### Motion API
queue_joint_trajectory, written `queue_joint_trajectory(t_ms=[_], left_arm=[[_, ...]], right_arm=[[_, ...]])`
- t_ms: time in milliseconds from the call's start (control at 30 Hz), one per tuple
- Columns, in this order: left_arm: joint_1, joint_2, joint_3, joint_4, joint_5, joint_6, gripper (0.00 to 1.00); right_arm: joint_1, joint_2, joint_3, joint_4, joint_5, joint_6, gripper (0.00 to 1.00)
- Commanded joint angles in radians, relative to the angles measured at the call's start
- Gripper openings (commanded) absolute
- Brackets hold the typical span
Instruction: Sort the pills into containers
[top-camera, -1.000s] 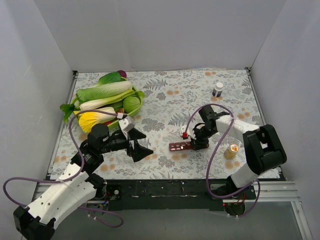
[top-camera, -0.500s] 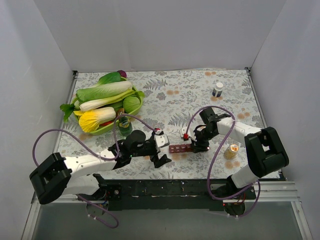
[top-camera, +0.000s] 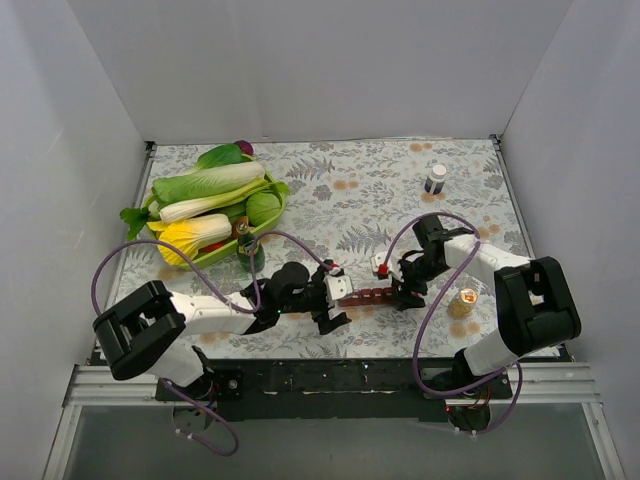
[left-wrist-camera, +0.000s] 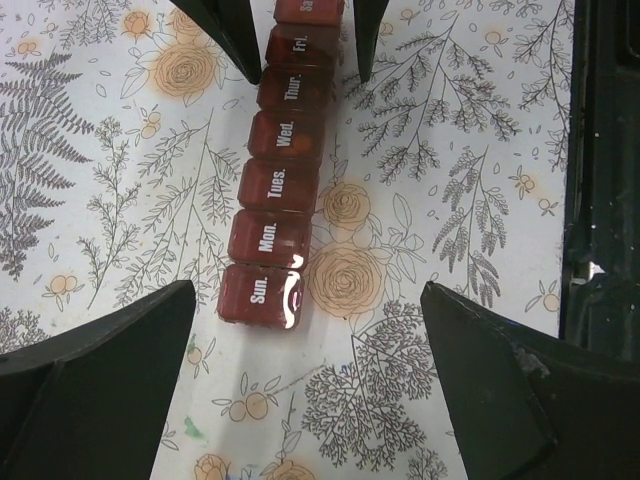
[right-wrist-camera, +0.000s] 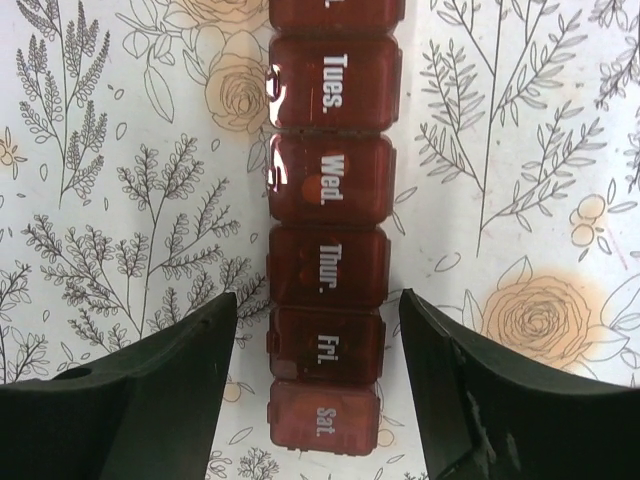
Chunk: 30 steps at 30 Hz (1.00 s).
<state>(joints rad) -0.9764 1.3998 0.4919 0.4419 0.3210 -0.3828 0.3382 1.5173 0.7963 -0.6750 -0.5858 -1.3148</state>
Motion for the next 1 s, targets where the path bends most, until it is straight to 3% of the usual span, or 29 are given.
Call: queue_joint_trajectory(t_ms=[0, 433, 967], left_arm=[[-0.013, 0.045, 0.059, 0.063, -0.029, 0.045, 0.98], [-0.041, 0.251, 0.181, 0.058, -0.073, 0.124, 0.97], [-0.062, 0.367, 0.258, 0.052, -0.073, 0.081, 0.68]], right_arm=[[-0.047, -0.029, -0.008, -0.072, -0.046, -0.113, 0.72], [-0.064, -0.046, -0.062, -0.031, -0.078, -0.146, 0.54], [-0.065, -0.046, -0.072, 0.023, -0.085, -0.093, 0.43]])
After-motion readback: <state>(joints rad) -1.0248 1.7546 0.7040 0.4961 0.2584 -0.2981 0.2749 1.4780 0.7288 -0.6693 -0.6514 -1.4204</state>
